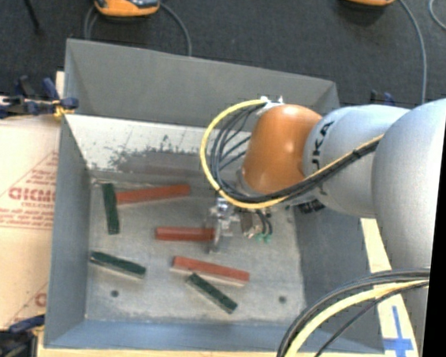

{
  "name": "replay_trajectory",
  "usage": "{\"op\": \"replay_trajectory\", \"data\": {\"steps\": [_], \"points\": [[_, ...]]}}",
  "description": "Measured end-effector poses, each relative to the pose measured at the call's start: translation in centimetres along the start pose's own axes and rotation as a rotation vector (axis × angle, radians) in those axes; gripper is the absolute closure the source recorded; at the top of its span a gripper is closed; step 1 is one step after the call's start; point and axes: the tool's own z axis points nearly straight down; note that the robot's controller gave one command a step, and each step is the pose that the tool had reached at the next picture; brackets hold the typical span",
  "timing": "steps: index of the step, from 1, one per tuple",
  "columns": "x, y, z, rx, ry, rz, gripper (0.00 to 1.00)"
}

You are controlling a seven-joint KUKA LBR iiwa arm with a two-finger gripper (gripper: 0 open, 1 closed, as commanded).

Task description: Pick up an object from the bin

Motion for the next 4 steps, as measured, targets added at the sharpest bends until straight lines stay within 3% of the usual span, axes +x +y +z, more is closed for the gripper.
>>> {"op": "replay_trajectory", "data": {"steps": [1,2,3,4], "points": [[0.0,0.0,0.0,0.0,0.0,0.0,1.0],[3.2,-2.0,-11.0,0.0,-0.001,0.041,1.0],[3.2,-2.0,-11.0,0.0,-0.001,0.041,1.0],[2.8,-2.4,-7.7,0.001,-0.011,0.035,1.0]]}}
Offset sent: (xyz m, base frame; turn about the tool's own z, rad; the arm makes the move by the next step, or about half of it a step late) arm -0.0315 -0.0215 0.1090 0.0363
